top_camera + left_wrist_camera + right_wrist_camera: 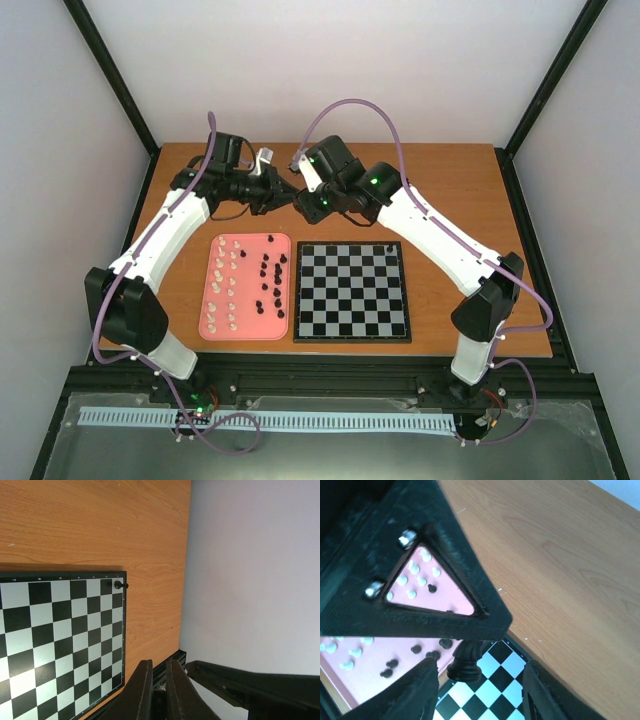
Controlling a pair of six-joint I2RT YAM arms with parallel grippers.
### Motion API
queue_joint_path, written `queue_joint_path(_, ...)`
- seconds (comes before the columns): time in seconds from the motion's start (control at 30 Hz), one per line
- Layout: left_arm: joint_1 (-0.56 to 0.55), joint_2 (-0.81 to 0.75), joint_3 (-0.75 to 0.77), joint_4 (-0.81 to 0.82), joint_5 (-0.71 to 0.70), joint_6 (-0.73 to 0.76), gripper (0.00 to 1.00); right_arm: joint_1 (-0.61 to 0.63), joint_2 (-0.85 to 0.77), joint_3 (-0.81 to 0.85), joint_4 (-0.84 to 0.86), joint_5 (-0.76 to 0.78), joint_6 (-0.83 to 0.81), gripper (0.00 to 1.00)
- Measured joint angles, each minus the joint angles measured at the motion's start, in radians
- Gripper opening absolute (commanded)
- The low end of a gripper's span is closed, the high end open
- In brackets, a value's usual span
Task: Set up the chess pieces on the board
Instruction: Place the chess piece on the chessboard.
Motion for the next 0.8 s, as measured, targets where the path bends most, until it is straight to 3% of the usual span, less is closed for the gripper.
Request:
queue_joint_path(0.3,0.0,0.0,0.0,0.0,-0.039,0.042,0.01,-0.016,-0.023,-0.018,0.014,0.04,0.022,0.8)
queue_joint_path(0.53,-0.019,0.03,0.05,-0.055,-0.166,0.208,0.01,-0.134,-0.223,-0.171,0.061,0.103,0.106,0.86)
queue_joint_path(0.57,-0.027,0.033,0.054,-0.056,-0.188,0.229,0.01,-0.16,-0.277,-0.209,0.064,0.151,0.131,0.93)
queue_joint_path(0.63,-0.055,0.036,0.054,-0.056,-0.245,0.272,0.01,-0.171,-0.306,-0.233,0.071,0.183,0.149,1.0)
queue_joint_path(0.8,-0.217,0.076,0.055,-0.027,-0.398,0.367,0.01,-0.203,-0.378,-0.371,0.071,0.282,0.223,1.0)
